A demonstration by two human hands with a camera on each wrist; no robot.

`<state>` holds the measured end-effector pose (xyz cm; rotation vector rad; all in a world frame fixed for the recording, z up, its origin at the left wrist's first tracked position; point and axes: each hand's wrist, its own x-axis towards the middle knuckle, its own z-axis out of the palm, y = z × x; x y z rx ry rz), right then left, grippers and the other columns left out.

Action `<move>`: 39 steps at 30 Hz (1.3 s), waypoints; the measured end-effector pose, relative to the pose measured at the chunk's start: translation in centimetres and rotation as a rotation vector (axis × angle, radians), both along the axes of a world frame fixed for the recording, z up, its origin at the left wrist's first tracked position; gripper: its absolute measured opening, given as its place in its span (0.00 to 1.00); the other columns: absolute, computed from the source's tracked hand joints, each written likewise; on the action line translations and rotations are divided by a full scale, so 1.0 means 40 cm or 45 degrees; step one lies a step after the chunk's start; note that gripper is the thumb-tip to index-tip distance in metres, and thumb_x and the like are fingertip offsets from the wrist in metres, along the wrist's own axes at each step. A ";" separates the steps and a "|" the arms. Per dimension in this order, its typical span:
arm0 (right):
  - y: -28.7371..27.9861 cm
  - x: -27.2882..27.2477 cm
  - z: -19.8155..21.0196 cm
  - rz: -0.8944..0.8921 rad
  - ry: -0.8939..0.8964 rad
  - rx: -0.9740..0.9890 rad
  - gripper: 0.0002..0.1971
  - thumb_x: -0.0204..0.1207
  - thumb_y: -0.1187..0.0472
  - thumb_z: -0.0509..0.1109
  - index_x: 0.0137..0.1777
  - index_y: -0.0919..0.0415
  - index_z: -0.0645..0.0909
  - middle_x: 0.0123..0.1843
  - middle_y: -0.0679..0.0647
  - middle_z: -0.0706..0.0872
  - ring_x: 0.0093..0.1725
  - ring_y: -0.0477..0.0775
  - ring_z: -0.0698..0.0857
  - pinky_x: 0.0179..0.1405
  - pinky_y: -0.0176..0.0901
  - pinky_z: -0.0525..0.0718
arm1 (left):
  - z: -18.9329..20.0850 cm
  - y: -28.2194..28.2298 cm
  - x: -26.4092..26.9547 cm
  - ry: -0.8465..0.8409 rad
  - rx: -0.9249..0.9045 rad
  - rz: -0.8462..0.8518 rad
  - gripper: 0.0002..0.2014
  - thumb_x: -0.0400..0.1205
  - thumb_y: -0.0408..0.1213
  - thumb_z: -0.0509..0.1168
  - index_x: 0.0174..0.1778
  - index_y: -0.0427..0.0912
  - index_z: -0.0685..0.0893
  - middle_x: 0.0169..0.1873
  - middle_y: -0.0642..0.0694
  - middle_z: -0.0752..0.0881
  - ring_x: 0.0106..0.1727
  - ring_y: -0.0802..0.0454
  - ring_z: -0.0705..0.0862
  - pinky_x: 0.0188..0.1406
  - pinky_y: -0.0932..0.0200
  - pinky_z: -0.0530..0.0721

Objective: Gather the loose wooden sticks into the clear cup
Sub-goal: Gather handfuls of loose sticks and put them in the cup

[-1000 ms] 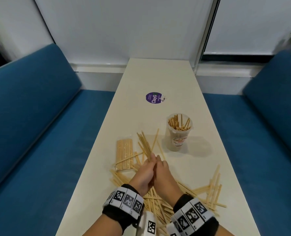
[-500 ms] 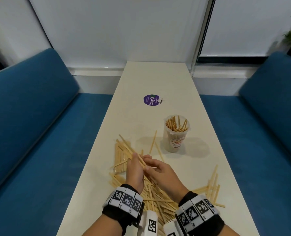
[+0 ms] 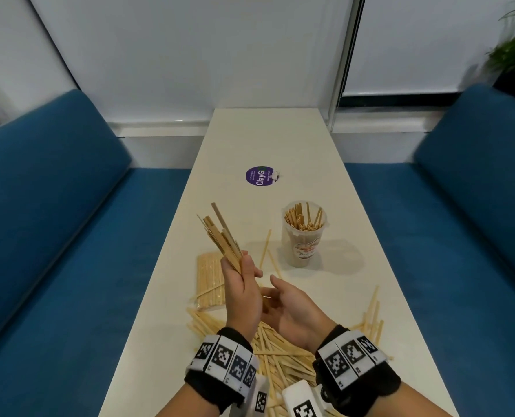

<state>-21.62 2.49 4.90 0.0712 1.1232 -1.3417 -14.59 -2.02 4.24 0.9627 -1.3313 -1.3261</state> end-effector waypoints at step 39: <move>0.185 -0.248 -0.135 0.900 1.799 0.472 0.16 0.80 0.51 0.64 0.63 0.58 0.77 0.60 0.53 0.81 0.56 0.50 0.79 0.56 0.38 0.77 | -0.100 0.018 0.095 -0.320 0.614 -0.814 0.11 0.85 0.41 0.57 0.38 0.40 0.73 0.26 0.50 0.73 0.23 0.59 0.72 0.26 0.65 0.75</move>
